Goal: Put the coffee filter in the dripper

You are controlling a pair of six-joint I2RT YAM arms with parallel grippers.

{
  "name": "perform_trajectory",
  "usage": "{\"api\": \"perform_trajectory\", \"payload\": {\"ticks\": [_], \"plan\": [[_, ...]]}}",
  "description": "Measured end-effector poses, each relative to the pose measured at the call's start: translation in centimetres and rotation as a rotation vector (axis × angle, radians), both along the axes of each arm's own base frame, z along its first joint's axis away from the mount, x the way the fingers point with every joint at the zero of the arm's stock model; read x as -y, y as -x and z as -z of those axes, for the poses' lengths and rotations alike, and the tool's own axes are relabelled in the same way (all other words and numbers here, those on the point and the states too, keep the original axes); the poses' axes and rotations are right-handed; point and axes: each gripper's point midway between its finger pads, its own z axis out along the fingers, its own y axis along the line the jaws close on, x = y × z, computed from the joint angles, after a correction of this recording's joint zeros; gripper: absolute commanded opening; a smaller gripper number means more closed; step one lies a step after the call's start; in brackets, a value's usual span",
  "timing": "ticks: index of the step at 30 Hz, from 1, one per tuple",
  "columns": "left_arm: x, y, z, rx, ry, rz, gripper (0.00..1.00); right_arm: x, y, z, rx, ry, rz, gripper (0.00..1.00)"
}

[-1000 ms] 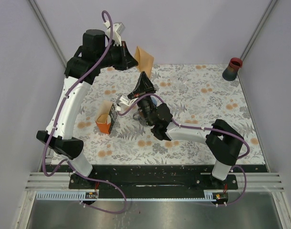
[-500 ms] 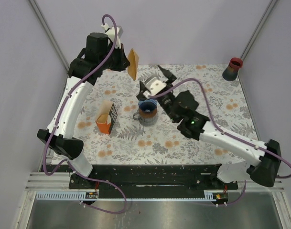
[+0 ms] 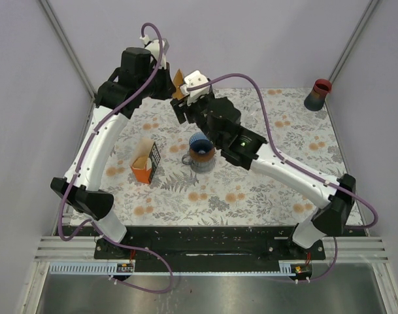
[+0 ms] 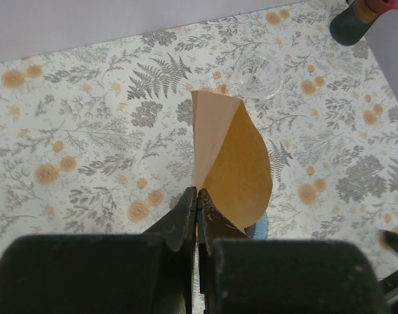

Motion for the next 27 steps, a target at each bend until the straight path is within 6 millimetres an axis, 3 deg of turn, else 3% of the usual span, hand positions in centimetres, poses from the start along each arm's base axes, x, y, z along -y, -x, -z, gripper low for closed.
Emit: {"api": "perform_trajectory", "payload": {"ticks": [6, 11, 14, 16, 22, 27], "plan": [[-0.4, 0.2, -0.5, 0.011, 0.002, -0.018, 0.0, -1.0, -2.0, 5.5, -0.121, 0.083, 0.076, 0.56], [-0.4, 0.5, -0.8, 0.016, 0.006, -0.013, 0.0, -0.6, -3.0, 6.1, -0.14, 0.08, 0.118, 0.5], [-0.4, 0.7, -0.7, 0.012, 0.006, -0.009, 0.0, -0.1, -3.9, 6.0, -0.143, 0.065, 0.138, 0.32], [-0.4, 0.8, -0.5, 0.006, 0.003, -0.008, 0.0, 0.5, -4.7, 5.9, -0.149, 0.053, 0.156, 0.27], [-0.6, 1.2, -0.1, -0.006, -0.015, 0.001, 0.0, 2.7, -6.7, 6.2, -0.182, 0.04, 0.198, 0.37], [-0.6, 1.5, 0.2, -0.013, -0.028, 0.017, 0.0, 2.2, -6.6, 7.1, -0.208, 0.073, 0.131, 0.44]]}}
